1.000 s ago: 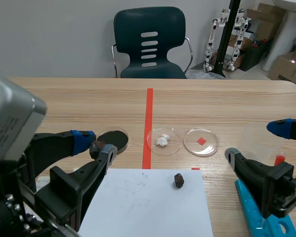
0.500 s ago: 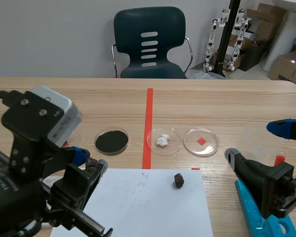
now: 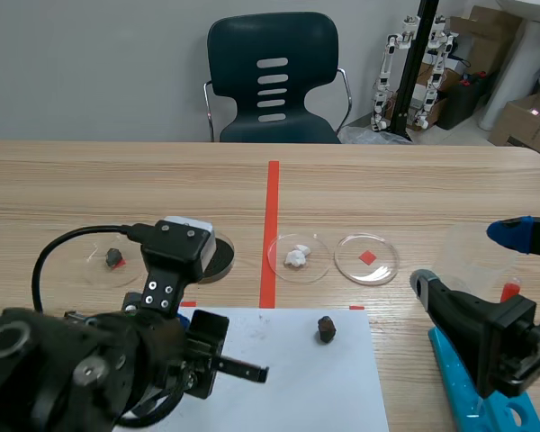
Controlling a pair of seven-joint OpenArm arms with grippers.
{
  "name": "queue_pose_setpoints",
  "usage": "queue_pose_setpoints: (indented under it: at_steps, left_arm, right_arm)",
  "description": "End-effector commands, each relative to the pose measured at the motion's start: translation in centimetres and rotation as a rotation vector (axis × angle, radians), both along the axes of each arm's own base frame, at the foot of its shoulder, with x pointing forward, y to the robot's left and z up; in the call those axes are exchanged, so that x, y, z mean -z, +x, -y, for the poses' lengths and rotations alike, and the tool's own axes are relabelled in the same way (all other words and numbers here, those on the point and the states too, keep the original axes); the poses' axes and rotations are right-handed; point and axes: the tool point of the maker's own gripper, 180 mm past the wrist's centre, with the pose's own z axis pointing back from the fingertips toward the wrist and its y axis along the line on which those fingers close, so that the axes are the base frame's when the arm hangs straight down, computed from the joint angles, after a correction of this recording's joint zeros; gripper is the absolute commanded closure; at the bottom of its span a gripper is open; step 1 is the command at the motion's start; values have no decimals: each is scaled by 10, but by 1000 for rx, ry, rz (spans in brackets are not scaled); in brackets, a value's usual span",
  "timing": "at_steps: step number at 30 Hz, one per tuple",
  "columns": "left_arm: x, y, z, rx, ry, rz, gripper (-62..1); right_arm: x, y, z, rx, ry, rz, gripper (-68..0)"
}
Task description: Put the middle mineral back
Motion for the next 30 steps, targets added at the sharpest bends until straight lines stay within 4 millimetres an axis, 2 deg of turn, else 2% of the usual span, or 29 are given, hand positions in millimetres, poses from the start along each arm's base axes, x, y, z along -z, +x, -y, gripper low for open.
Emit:
queue_pose_setpoints:
  at_steps: [1, 6, 10, 18, 30]
  left_arm:
    - [-11, 12, 3, -42, -17, 21, -85]
    - [-4, 26, 9, -86, 1, -54, -85]
    - [6, 30, 4, -171, 21, -142, -85]
    - [15, 37, 9, -183, 56, -248, -85]
    - [22, 48, 42, -76, 106, -260, -88]
  right_arm:
    - [-11, 3, -2, -5, 16, 34, -591]
    - [-11, 3, -2, -5, 16, 34, -591]
    - [-11, 3, -2, -5, 16, 34, -591]
    - [-11, 3, -2, -5, 15, 34, -591]
    - [-11, 3, -2, -5, 16, 34, -591]
